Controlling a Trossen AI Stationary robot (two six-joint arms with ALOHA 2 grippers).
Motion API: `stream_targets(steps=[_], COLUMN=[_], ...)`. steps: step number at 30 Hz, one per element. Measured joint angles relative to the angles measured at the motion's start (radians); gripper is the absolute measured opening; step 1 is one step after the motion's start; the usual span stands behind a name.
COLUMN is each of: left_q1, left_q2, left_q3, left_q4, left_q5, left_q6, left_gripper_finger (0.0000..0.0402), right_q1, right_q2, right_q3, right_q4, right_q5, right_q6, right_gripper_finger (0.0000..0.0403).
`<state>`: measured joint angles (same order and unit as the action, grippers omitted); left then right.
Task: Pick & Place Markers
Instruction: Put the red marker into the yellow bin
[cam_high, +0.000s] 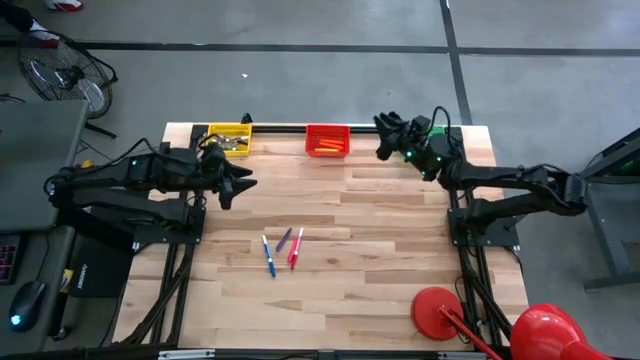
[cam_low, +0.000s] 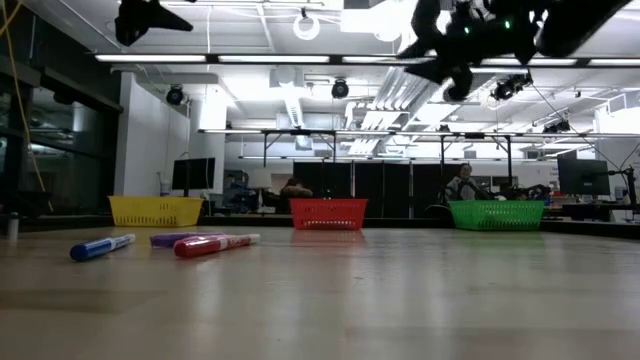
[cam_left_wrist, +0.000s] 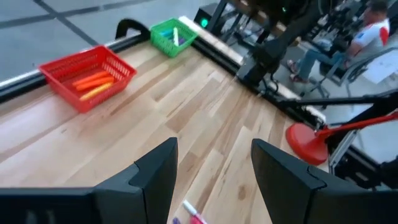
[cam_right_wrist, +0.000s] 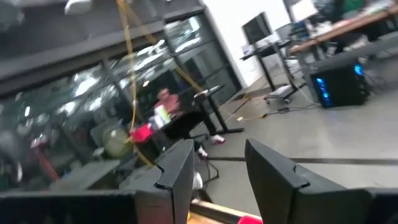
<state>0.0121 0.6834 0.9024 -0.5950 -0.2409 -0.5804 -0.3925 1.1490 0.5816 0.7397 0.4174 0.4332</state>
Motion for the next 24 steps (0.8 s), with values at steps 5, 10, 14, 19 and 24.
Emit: stream_targets(steps=[5,10,14,19,24], left_q1=[0.001,0.0,0.0,0.0,0.001], left_q2=[-0.027,-0.048,-0.055,-0.061,-0.064], left_q3=[0.0,0.0,0.0,0.0,0.0], left_q4=[-0.03,-0.071,-0.097,-0.119,-0.12], left_q5=[-0.007,-0.014,-0.016,-0.012,0.017], left_q6=[0.008,0.01,0.01,0.011,0.028], left_gripper_finger=[0.0201,0.0201,0.0201,0.0201,0.0201], right_q1=[0.093,0.18,0.239,0.312,0.375], right_q2=[0.004,0.038,0.077,0.149,0.261], right_q3=[0.151,0.283,0.36,0.431,0.506], right_q4=[-0.229,-0.418,-0.515,-0.595,-0.656], right_q5=[0.008,0.01,0.009,0.006,-0.047], right_q6=[-0.106,-0.197,-0.207,-0.252,-0.335], right_gripper_finger=[0.0134,0.0134,0.0134,0.0134,0.0134])
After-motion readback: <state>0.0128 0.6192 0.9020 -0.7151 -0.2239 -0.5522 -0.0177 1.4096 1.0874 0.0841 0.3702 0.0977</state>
